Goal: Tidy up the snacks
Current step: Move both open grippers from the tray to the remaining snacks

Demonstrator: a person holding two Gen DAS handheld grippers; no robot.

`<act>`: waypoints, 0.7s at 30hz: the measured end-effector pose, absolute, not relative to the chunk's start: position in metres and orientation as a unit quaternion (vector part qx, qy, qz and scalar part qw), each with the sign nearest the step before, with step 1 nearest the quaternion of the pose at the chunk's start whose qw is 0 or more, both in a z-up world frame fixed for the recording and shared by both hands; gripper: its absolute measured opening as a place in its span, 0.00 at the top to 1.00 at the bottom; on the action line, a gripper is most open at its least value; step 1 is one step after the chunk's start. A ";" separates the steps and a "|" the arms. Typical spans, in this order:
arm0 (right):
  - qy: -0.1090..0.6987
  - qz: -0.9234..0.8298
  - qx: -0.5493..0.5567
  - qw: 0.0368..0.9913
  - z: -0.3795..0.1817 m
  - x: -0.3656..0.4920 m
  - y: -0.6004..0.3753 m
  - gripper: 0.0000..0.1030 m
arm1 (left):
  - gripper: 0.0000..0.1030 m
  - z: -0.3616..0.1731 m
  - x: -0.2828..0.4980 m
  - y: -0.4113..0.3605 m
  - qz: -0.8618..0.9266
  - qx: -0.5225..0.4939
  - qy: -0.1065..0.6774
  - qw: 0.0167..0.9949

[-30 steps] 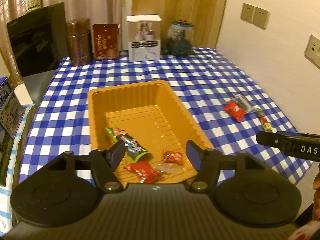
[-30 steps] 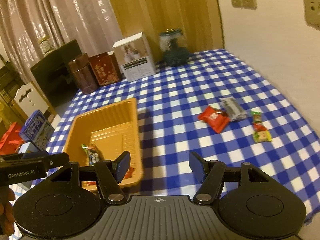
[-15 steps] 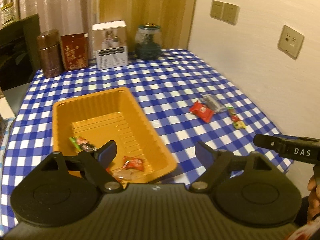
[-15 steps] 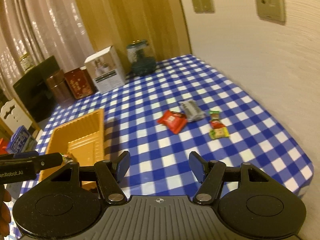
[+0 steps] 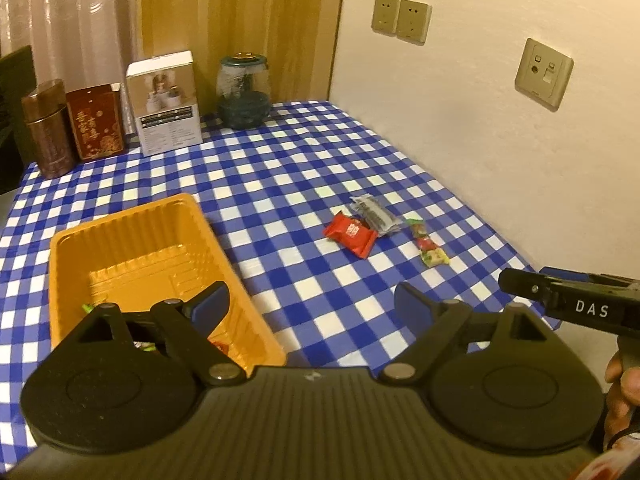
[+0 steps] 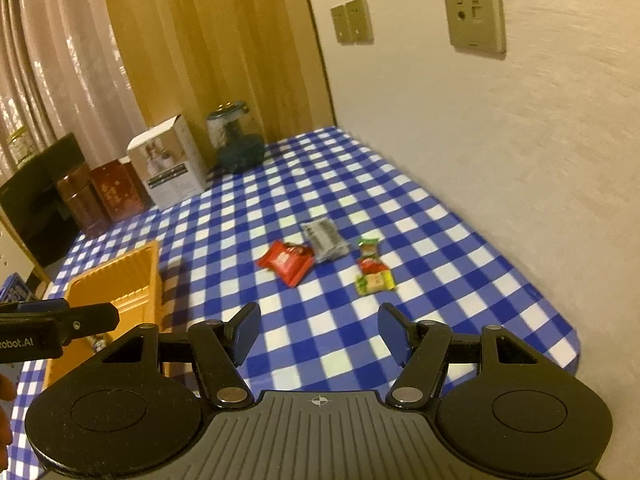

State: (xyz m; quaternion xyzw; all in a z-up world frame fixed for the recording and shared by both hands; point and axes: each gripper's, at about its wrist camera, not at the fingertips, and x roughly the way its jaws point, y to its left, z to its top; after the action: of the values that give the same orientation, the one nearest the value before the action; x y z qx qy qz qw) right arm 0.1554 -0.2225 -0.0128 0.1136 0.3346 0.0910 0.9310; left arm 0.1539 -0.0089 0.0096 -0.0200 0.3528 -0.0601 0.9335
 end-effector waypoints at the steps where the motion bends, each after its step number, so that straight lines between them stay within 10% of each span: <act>1: 0.334 0.089 0.115 0.931 -0.014 0.158 -0.225 0.37 | 0.14 0.009 0.158 -0.011 -0.064 -0.017 0.352 0.934; 21: 0.358 0.099 0.071 0.926 -0.105 0.257 -0.241 0.37 | 0.14 -0.048 0.259 -0.043 -0.123 0.057 0.387 0.912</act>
State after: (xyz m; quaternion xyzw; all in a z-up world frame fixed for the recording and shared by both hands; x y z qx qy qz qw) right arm 0.2575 -0.2409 -0.1052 0.0712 0.3576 0.0991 0.9259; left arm 0.2589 -0.0428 -0.0482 0.0574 0.3871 -0.1234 0.9119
